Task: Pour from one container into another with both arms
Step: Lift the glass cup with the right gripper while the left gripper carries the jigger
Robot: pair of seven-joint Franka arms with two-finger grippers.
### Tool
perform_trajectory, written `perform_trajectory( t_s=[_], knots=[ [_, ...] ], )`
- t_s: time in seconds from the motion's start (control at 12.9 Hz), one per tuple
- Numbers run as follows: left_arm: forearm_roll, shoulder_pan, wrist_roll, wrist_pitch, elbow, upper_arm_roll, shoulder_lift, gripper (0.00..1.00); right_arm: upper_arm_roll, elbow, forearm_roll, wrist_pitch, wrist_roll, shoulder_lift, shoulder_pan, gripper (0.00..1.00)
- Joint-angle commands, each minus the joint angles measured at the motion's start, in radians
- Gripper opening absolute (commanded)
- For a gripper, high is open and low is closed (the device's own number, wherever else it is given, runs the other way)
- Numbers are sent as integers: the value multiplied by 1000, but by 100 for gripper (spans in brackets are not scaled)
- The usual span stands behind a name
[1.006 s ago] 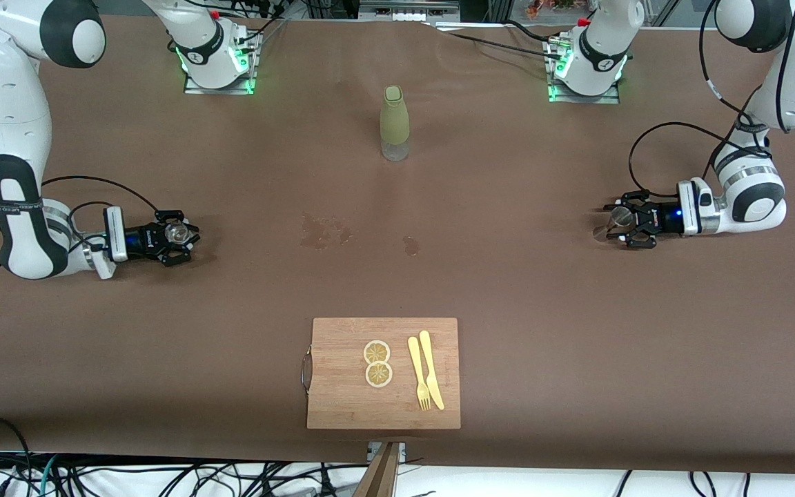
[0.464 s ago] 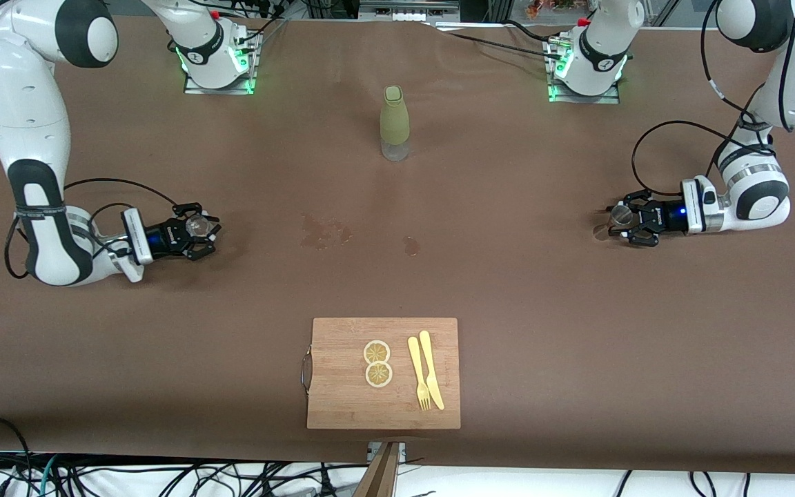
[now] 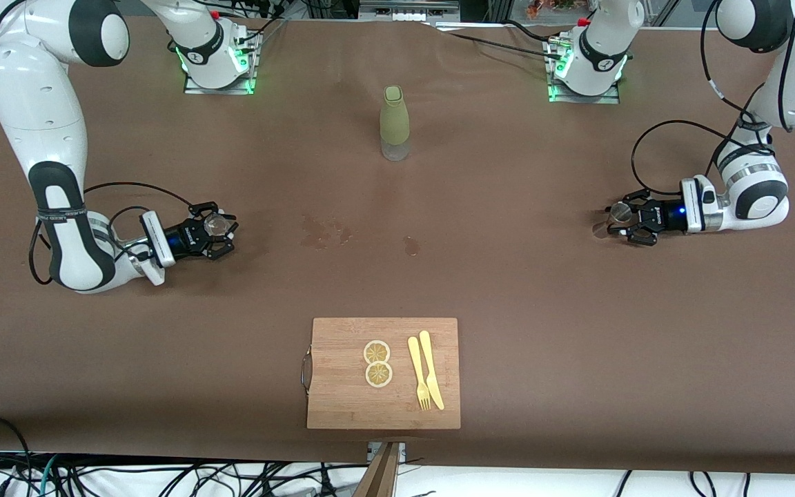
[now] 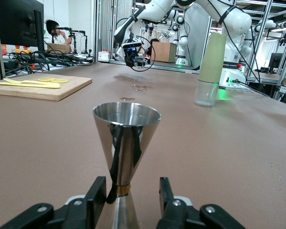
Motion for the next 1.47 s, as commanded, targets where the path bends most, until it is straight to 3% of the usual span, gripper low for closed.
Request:
perform_trajectory(
  t_s=[0.0, 0.54, 0.62, 0.7, 1.39],
  knots=[
    [-45, -21, 178, -9, -17, 18, 19, 40, 21, 30, 19, -26, 81, 3, 24, 19],
    [-45, -24, 176, -13, -16, 18, 17, 35, 75, 95, 4, -34, 204, -9, 58, 19],
    [-45, -24, 176, -15, -16, 18, 17, 30, 75, 99, 8, -26, 205, -9, 68, 19],
    [-45, -24, 176, -19, -16, 18, 15, 2, 78, 107, 5, -2, 205, -12, 76, 19],
    [-74, -55, 127, -39, -1, -6, 14, 0, 109, 73, 8, 73, 257, -89, 91, 19]
  ],
)
